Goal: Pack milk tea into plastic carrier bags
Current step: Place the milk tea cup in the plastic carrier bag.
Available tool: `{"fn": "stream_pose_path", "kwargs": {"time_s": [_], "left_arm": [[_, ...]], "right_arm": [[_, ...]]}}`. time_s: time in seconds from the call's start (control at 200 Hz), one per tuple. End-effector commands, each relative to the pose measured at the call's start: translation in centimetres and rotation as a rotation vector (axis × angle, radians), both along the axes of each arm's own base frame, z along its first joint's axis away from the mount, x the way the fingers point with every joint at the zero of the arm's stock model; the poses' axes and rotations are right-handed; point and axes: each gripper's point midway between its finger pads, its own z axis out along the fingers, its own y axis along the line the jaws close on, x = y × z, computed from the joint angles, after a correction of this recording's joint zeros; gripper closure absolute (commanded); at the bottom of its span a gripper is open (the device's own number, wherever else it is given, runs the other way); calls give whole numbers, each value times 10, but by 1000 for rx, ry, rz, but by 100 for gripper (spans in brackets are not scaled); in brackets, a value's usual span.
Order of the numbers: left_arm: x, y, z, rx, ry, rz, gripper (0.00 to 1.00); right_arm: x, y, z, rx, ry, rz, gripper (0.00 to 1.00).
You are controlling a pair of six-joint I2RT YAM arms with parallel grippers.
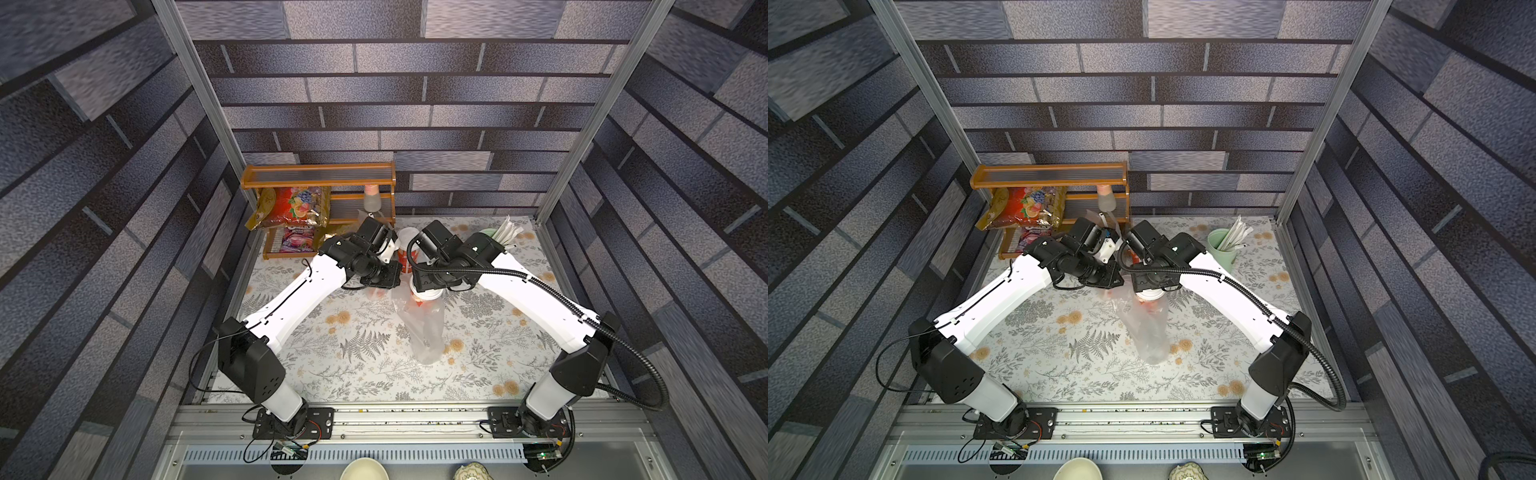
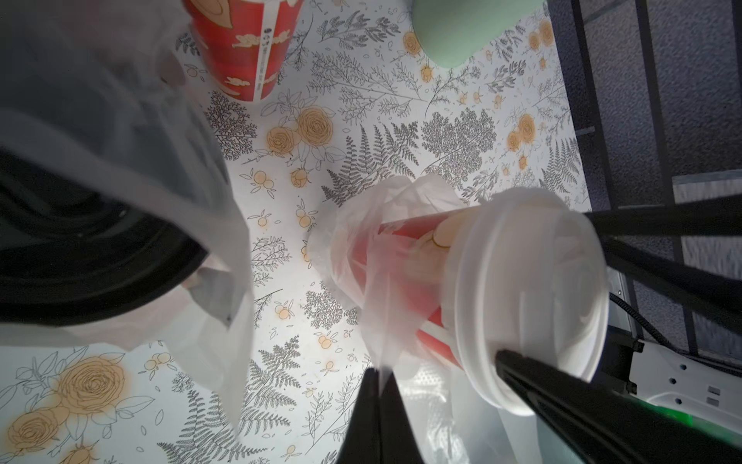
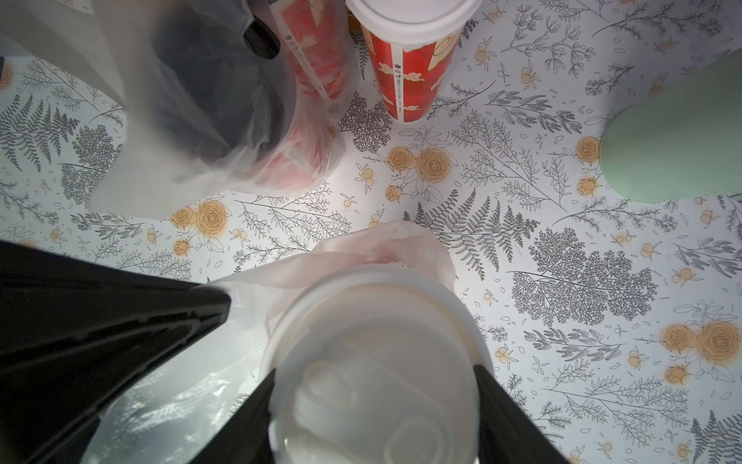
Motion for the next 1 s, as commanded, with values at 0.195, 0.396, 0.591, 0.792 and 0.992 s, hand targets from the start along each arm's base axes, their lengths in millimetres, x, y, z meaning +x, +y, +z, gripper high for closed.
{"fn": "stream_pose_path", "kwargs": {"time_s": [0.195, 0.396, 0.591, 0.792, 0.992], "left_arm": [[16, -36, 28, -138, -30, 43, 100], [14, -45, 53, -231, -41, 55, 100], [13, -42, 63, -267, -28, 74, 100], [15, -28, 69, -275, -7, 131, 100], [13, -26, 74, -299, 2, 135, 100]], "right_arm": [[-3, 2, -4, 24, 10, 17, 65], [-1, -2, -21, -23, 27, 10, 65], [0, -10, -38, -92, 39, 0, 66], [-3, -13, -52, -124, 66, 6, 66], [-3, -12, -59, -140, 83, 13, 63]]}}
